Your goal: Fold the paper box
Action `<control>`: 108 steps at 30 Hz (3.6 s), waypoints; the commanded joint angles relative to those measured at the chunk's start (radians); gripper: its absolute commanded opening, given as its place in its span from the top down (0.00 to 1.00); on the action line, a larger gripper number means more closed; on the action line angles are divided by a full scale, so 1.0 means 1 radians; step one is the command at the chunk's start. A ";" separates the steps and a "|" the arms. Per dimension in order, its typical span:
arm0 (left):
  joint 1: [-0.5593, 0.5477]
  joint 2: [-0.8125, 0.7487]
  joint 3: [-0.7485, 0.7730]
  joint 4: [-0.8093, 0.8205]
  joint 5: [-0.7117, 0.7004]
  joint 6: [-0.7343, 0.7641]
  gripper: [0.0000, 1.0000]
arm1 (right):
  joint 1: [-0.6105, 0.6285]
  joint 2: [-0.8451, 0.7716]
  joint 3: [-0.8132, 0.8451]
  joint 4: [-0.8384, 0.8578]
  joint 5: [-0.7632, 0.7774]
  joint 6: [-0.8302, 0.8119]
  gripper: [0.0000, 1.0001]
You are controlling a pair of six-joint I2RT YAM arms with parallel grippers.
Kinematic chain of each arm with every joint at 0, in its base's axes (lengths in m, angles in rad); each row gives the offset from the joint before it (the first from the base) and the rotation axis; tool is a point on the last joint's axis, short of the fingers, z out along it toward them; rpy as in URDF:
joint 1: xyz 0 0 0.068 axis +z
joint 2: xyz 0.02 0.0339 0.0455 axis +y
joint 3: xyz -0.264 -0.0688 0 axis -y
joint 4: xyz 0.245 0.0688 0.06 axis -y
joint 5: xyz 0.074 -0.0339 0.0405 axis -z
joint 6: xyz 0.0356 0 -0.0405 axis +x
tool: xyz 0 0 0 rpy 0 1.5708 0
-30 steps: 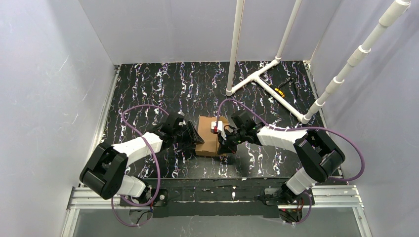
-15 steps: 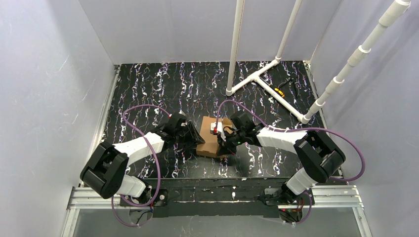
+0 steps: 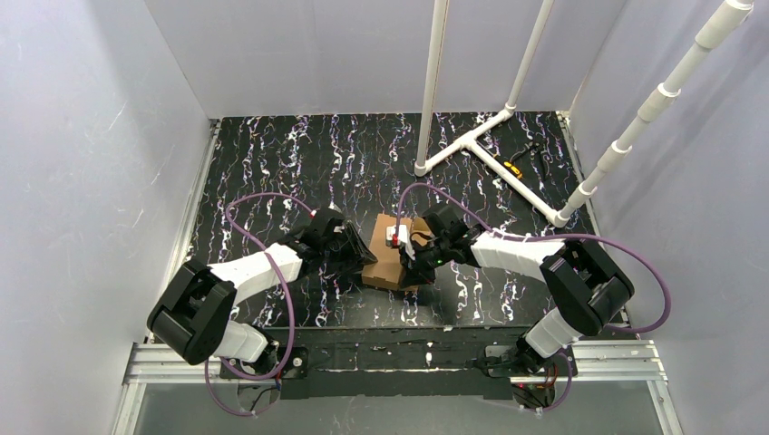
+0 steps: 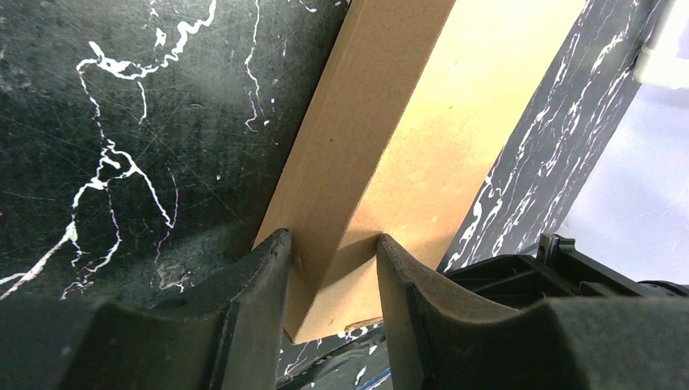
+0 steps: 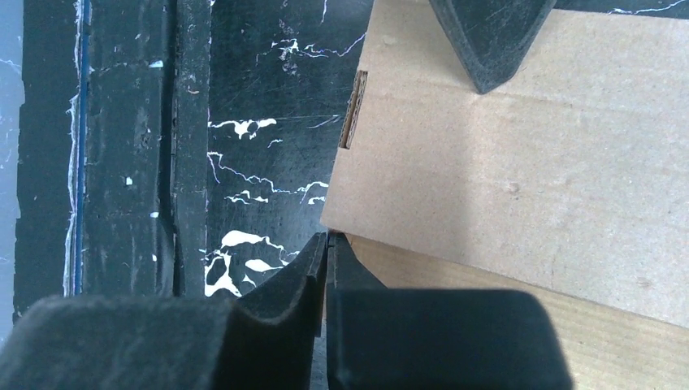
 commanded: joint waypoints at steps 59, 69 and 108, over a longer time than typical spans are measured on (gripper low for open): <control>-0.024 -0.059 -0.081 0.021 -0.073 -0.103 0.61 | 0.083 -0.115 -0.042 -0.062 0.252 -0.198 0.98; -0.040 -0.073 -0.099 0.030 -0.110 -0.177 0.61 | 0.066 -0.109 -0.030 -0.052 0.237 -0.147 0.99; -0.106 -0.024 -0.056 -0.009 -0.108 -0.428 0.56 | 0.067 -0.074 0.062 -0.084 0.234 -0.119 0.99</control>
